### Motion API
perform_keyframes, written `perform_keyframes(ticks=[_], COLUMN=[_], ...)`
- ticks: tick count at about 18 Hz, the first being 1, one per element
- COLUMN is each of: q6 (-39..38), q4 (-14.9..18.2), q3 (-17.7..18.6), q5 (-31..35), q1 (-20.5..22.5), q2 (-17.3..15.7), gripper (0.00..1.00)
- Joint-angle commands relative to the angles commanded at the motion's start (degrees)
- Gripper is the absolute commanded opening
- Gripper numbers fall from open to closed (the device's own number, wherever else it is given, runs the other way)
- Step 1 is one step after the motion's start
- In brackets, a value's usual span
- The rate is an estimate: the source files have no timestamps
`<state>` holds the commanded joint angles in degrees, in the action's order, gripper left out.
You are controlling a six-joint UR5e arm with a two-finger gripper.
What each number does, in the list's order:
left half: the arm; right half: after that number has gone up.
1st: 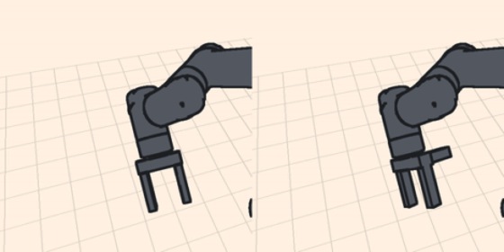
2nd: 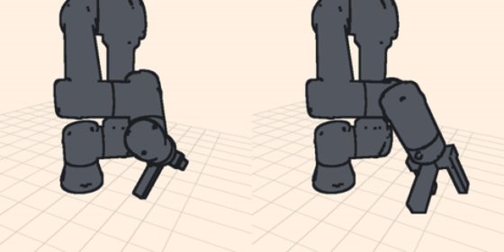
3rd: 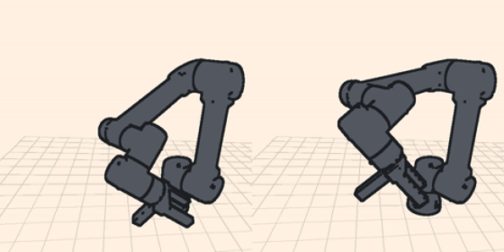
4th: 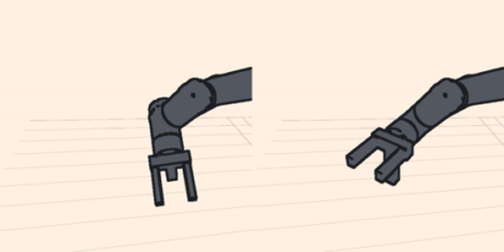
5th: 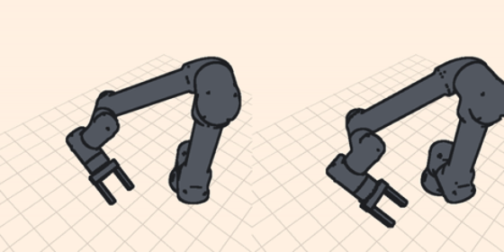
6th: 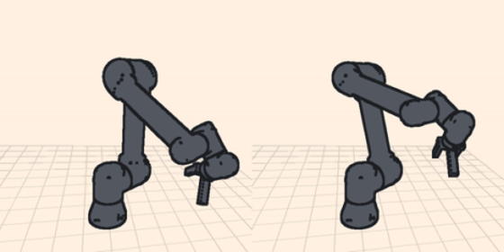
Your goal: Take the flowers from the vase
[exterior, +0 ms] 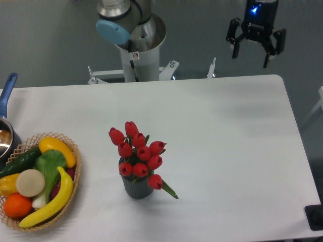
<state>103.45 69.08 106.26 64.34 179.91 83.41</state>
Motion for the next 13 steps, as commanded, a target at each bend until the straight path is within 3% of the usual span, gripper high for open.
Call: perform_keyframes(ticks=[4, 10, 13], q6=[-1.0, -4.8, -12.6], q4=[0.0, -0.4, -0.6], q3=[-0.8, 0.8, 2.3], q5=[-0.2, -3.2, -8.0], q1=[-0.2, -0.3, -0.4], q2=[0.0, 0.0, -0.2], gripper=[1.00, 1.00, 1.00])
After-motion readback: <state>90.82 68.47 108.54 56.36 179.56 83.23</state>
